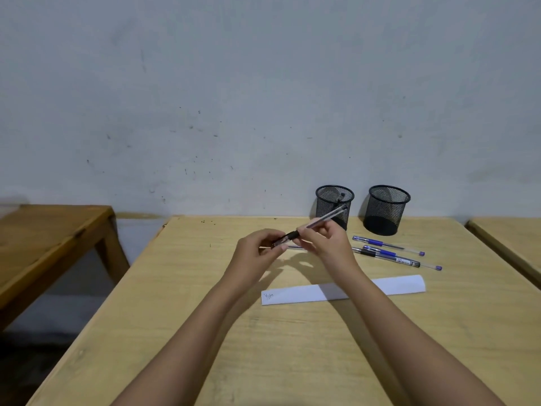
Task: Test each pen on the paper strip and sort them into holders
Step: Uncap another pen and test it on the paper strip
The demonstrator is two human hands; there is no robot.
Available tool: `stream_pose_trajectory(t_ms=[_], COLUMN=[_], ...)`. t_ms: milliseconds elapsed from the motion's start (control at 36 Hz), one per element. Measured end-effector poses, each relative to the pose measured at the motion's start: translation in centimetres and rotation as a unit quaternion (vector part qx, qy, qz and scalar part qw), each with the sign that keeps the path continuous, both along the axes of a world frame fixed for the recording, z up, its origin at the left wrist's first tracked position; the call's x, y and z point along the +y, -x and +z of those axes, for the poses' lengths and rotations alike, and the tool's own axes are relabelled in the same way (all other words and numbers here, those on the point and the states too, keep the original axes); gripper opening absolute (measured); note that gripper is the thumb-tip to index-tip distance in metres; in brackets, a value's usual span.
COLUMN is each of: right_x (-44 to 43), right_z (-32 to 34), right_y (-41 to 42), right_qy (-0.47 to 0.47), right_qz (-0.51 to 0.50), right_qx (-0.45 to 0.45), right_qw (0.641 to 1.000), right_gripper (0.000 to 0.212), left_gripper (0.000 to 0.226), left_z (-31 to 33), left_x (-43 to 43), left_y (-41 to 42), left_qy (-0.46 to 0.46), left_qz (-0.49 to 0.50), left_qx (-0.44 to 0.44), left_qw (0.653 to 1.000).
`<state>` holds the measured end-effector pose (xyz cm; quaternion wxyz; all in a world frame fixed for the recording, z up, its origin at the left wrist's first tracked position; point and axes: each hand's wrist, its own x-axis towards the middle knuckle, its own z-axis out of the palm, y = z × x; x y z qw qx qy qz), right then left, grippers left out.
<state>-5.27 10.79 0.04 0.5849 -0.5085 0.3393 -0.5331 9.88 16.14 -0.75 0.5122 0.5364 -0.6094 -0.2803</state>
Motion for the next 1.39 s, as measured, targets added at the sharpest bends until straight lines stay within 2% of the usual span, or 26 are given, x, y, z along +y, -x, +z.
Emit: stream_pose_trajectory(t_ms=[83,222,389,500,556,611,694,722,750,833,889,972,1083,1194,1389], right_x=[0.7,1.3,1.4,1.5,1.0,0.1,-0.9,-0.8,-0.8,-0.3,-0.2,-0.3,-0.6,-0.9,-1.1], right_z=[0.3,0.8,1.5,1.0,0.5,0.5,0.4,0.2,0.0,-0.9,-1.6,-2.3,-2.5,-2.5,-2.4], right_y=[0.3,0.7,1.0,0.6,1.0,2.7,5.8,6.1,5.9,4.2,3.4,3.1,3.1,3.2,3.2], right_qy=[0.003,0.051,0.013,0.024,0.04,0.047,0.013,0.01,0.015,0.042,0.059,0.054,0.034,0.018,-0.007], right_qz=[0.036,0.063,0.091,0.102,0.069,-0.002,-0.027,-0.018,-0.007,-0.001,-0.014,-0.014,-0.019,-0.02,-0.018], right_qx=[-0.031,0.039,0.004,0.019,0.041,0.037,-0.048,-0.053,-0.043,0.027,0.064,0.088,0.082,0.062,0.043], right_qw=[0.999,0.996,0.996,0.994,0.996,0.998,0.998,0.998,0.999,0.999,0.996,0.995,0.996,0.998,0.999], right_gripper=[0.01,0.005,0.003,0.004,0.005,0.007,0.058,0.066,0.062,0.017,0.006,0.012,0.015,0.014,0.011], left_gripper=[0.014,0.014,0.014,0.017,0.018,0.017,0.019,0.018,0.017,0.013,0.014,0.011,0.018,0.019,0.021], left_z=[0.3,1.1,2.1,1.9,1.7,1.4,0.8,0.5,0.2,-1.1,-1.8,-2.8,-3.5,-3.9,-4.6], left_x=[0.4,1.4,2.4,2.8,3.0,3.3,3.7,3.7,3.6,2.7,2.1,1.4,0.2,-0.8,-1.6], left_y=[-0.4,-0.8,-1.1,-1.2,-1.8,-3.6,-7.1,-7.7,-7.9,-7.0,-6.2,-5.6,-5.5,-5.2,-5.1], left_qy=[0.012,0.009,0.0,-0.017,-0.02,-0.027,-0.035,-0.042,-0.051,-0.067,-0.067,-0.062,-0.059,-0.052,-0.046], left_qz=[0.018,0.011,-0.013,-0.021,-0.019,0.012,0.065,0.07,0.072,0.083,0.097,0.104,0.093,0.074,0.07], left_qx=[0.005,-0.024,-0.061,-0.085,-0.097,-0.066,-0.007,-0.004,-0.01,-0.051,-0.058,-0.071,-0.174,-0.233,-0.25], left_qw=[1.0,1.0,0.998,0.996,0.995,0.997,0.997,0.997,0.996,0.993,0.991,0.99,0.978,0.968,0.965])
